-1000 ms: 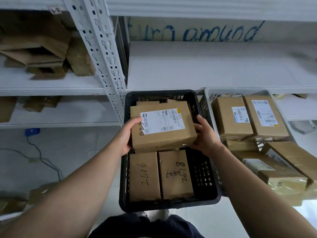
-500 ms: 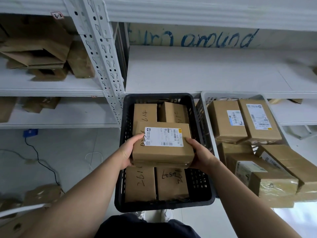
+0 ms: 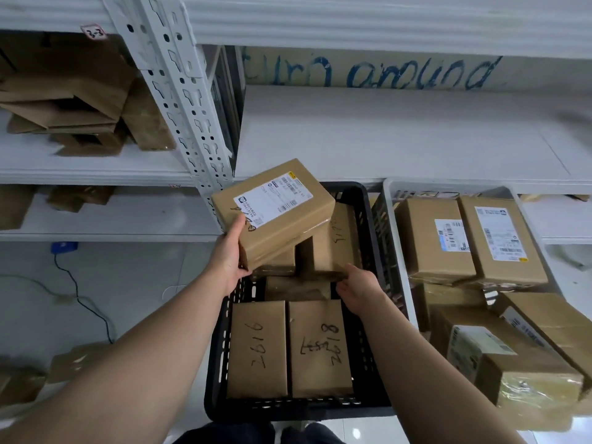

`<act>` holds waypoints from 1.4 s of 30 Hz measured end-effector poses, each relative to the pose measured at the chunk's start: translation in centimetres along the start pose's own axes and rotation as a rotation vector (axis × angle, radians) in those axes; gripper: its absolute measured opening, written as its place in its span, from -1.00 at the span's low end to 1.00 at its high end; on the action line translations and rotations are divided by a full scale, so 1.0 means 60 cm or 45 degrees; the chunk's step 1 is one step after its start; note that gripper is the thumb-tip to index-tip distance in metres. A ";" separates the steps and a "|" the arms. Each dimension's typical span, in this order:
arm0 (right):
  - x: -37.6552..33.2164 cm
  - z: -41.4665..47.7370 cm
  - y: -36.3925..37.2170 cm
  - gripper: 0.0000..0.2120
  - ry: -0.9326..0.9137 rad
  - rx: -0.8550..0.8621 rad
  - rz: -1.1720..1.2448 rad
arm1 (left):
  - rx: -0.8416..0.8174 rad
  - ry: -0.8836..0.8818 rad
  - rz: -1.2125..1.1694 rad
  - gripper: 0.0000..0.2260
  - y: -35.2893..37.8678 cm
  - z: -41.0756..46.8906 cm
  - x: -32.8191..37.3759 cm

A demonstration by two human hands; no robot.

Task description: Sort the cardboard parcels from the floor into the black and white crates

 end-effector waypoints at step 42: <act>0.035 0.047 0.106 -0.46 0.256 -0.017 0.670 | 0.155 0.101 -0.043 -0.48 -0.036 0.042 0.042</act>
Point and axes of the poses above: each hand's wrist, its own z-axis towards the middle knuckle, its own y-axis out of the palm, x = y × z, the point moved 7 cm from there along z, towards the middle knuckle, and after that the axes turned 2 degrees about z, right-handed, at the moved point
